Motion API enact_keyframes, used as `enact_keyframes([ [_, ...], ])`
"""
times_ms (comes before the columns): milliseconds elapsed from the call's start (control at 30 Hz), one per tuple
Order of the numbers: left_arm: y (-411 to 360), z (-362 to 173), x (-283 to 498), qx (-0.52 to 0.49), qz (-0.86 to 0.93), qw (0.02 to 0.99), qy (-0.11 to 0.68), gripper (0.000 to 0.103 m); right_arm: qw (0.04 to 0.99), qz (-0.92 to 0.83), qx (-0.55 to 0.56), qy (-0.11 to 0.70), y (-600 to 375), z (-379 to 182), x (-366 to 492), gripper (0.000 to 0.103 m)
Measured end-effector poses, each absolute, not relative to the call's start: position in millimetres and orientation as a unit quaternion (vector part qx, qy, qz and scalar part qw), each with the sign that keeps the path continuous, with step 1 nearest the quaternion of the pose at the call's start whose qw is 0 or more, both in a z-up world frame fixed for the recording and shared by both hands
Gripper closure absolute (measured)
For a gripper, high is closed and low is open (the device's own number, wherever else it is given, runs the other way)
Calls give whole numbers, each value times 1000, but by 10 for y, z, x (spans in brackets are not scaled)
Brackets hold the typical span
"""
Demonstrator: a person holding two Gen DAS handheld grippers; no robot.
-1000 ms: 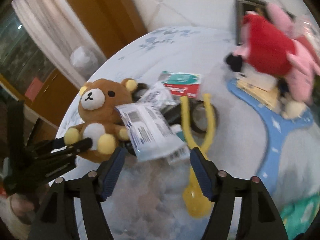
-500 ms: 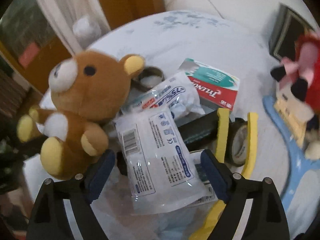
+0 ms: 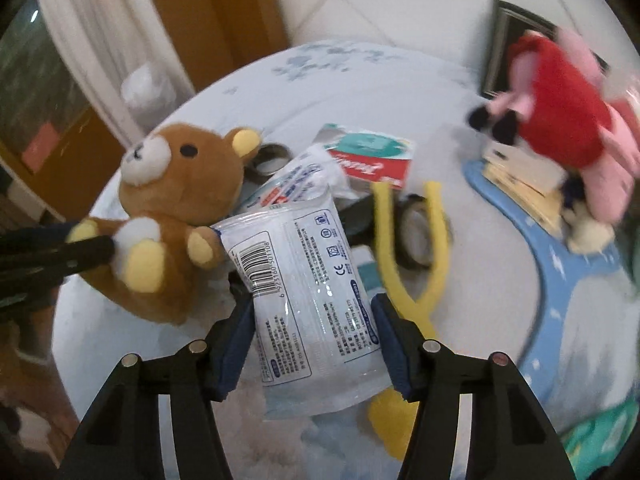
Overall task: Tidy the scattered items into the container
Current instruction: 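Grasp the brown teddy bear with the left tool while the right tool grasps the white wipes packet, then lift and carry the bear with the left tool while the right tool carries the wipes packet to the crate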
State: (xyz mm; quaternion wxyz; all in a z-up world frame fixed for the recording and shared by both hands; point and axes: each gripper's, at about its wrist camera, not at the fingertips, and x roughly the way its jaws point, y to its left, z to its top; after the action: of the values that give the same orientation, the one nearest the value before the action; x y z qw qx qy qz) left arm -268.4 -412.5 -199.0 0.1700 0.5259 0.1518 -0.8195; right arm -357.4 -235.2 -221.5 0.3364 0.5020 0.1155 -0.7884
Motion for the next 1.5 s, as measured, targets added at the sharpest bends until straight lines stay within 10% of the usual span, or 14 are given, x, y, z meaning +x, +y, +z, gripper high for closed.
enact_keyframes([
  [533, -4096, -2366, -3425, 572, -776, 234, 128, 10, 302, -804, 511, 38, -1813, -2084, -3658, 45],
  [833, -4087, -2266, -3340, 537, -804, 221, 132, 27, 313, -802, 508, 37, -1803, -2084, -3600, 44],
  [1500, -3058, -939, -2612, 408, -897, 142, 95, 28, 297, -870, 392, 23, -1167, -1089, -3205, 45],
])
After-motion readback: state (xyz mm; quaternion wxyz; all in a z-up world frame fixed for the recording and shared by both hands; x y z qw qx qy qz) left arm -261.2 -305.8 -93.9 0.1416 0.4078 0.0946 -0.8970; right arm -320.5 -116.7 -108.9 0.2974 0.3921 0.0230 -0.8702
